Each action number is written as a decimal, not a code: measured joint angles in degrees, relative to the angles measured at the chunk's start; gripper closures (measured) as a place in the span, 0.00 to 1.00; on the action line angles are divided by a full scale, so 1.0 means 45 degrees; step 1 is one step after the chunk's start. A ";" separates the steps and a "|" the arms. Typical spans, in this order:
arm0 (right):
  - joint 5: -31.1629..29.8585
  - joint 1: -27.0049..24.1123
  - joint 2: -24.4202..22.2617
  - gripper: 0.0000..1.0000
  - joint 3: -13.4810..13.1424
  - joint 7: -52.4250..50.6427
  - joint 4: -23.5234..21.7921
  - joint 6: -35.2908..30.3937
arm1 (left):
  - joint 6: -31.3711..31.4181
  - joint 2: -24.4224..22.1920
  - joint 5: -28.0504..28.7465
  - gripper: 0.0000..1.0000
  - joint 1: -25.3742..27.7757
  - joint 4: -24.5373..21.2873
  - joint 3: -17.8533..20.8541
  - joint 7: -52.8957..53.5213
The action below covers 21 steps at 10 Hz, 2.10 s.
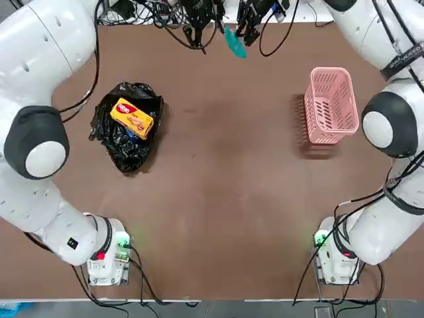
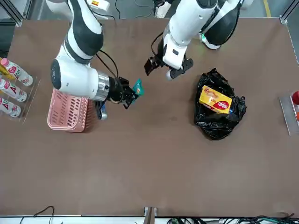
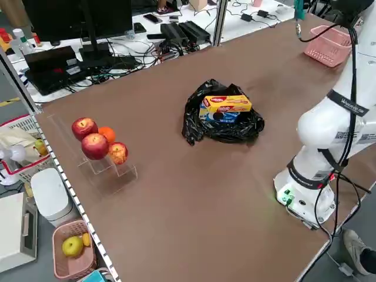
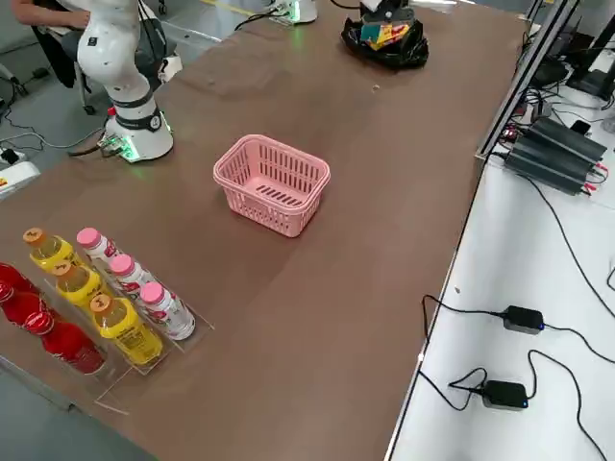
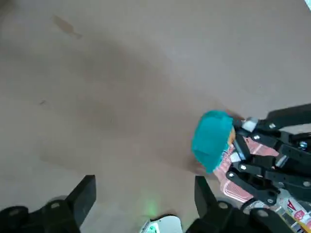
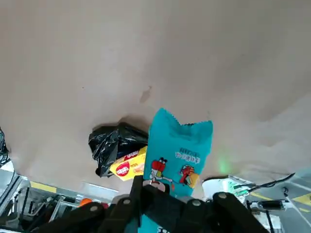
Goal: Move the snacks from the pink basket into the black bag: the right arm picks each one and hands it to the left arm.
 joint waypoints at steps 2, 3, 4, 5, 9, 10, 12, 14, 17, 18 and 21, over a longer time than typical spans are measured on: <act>0.0001 0.0357 0.0049 0.97 0.0002 0.0495 0.0174 0.0167 | 0.0316 0.0005 0.0129 0.11 -0.0017 -0.0053 0.0000 0.0000; 0.0001 0.0424 0.0057 0.97 0.0002 0.0565 0.0190 0.0191 | 0.0444 0.0028 0.0267 0.11 -0.0018 -0.0090 0.0000 0.0000; 0.0001 0.0432 0.0063 0.97 0.0000 0.0655 0.0201 0.0196 | 0.0576 0.0066 0.0324 0.12 -0.0018 -0.0114 0.0003 0.0000; 0.0003 0.0432 0.0067 0.97 -0.0002 0.0773 0.0232 0.0196 | 0.0635 0.0100 0.0346 0.13 -0.0013 -0.0118 0.0006 0.0014; 0.0006 0.0632 0.0077 0.97 0.0001 0.1074 0.0366 0.0196 | 0.1003 0.0224 0.0558 0.16 -0.0018 -0.0123 0.0026 0.0106; 0.0005 0.0717 0.0081 0.97 0.0001 0.1104 0.0367 0.0221 | 0.1029 0.0240 0.0760 0.16 -0.0037 -0.0123 0.0021 0.0106; 0.0006 0.0743 0.0085 0.97 -0.0005 0.1121 0.0375 0.0246 | 0.1038 0.0255 0.0856 0.18 -0.0076 -0.0123 0.0013 0.0106; 0.0006 0.0743 0.0087 0.97 -0.0007 0.1184 0.0437 0.0253 | 0.1043 0.0258 0.0859 0.27 -0.0077 -0.0123 0.0012 0.0112; 0.0006 0.0784 0.0103 0.97 0.0006 0.1347 0.0489 0.0252 | 0.1246 0.0258 0.0859 0.76 -0.0094 -0.0116 -0.0009 0.0121; 0.0006 0.0802 0.0108 0.97 0.0006 0.1359 0.0490 0.0252 | 0.1269 0.0258 0.0859 0.89 -0.0097 -0.0114 -0.0011 0.0120; 0.0014 0.0814 0.0110 0.97 0.0004 0.1371 0.0512 0.0253 | 0.1286 0.0260 0.0859 0.99 -0.0097 -0.0110 -0.0011 0.0069</act>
